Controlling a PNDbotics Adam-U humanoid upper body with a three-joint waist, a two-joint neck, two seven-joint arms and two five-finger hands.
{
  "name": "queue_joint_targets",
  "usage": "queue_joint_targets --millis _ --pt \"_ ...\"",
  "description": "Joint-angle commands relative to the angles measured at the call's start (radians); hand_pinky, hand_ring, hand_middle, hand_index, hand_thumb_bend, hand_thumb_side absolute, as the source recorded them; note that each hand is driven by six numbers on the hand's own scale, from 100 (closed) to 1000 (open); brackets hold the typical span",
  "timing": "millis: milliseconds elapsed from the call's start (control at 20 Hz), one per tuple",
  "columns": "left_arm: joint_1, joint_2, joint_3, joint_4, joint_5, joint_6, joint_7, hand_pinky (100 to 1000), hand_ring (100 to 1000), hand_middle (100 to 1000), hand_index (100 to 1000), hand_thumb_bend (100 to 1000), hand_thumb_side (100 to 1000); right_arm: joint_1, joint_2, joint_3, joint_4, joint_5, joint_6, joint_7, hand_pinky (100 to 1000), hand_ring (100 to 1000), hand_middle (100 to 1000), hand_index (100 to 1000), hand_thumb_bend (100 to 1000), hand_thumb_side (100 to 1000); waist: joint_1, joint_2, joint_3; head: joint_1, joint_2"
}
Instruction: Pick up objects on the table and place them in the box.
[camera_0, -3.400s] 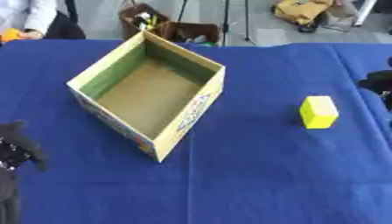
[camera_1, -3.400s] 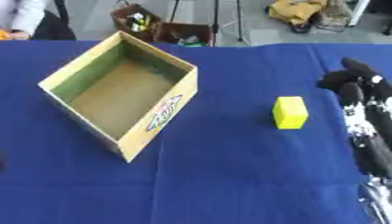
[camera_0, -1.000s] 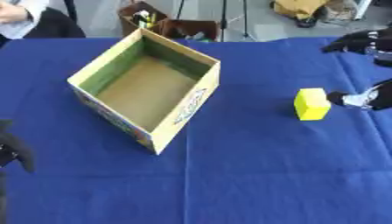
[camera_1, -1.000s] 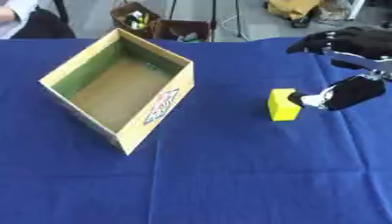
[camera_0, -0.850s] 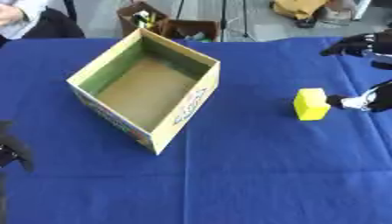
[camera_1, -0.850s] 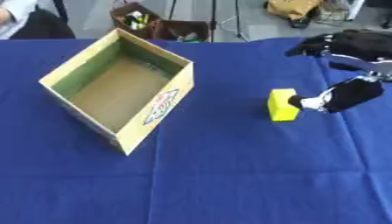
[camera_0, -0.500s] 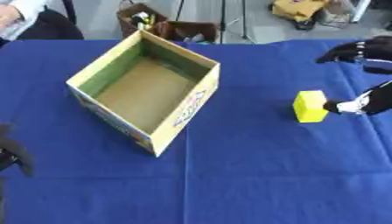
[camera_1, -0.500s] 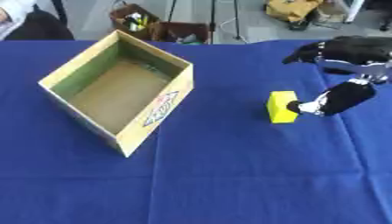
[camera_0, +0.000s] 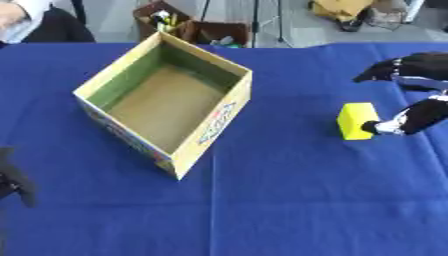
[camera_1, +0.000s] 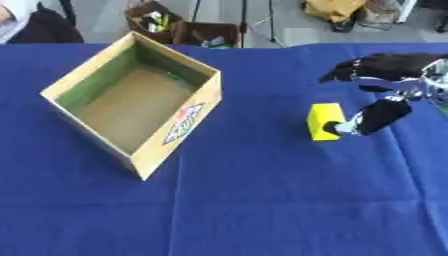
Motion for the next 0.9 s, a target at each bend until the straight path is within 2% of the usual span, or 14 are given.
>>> queue_joint_targets --millis 50,550,700,900 --pt "-0.004 0.011 -0.002 -0.019 -0.006 -0.001 -0.002 244 375 394 670 100 952 -0.007 -0.024 -0.003 0.005 0.022 -0.014 0.008 849 885 904 1000 389 710 -0.004 -0.015 0.001 -0.001 -0.014" --pt "-0.006 0.009 -0.005 -0.019 -0.012 -0.001 -0.003 243 374 393 668 100 953 -0.011 -0.017 0.01 0.033 0.06 -0.031 0.037 838 879 876 1000 361 650 -0.004 -0.005 0.007 -0.005 -0.022" --pt "-0.007 0.008 -0.008 -0.019 -0.012 -0.001 -0.005 242 373 392 667 100 953 -0.021 -0.008 0.011 0.05 0.071 -0.03 0.022 815 856 828 1000 295 584 -0.003 -0.002 0.008 -0.008 -0.026" --pt "-0.008 0.008 -0.01 -0.019 -0.015 -0.003 -0.008 241 373 392 667 100 951 -0.044 0.01 0.009 0.092 0.08 -0.021 -0.027 803 832 797 989 237 553 -0.003 0.002 0.013 -0.013 -0.03"
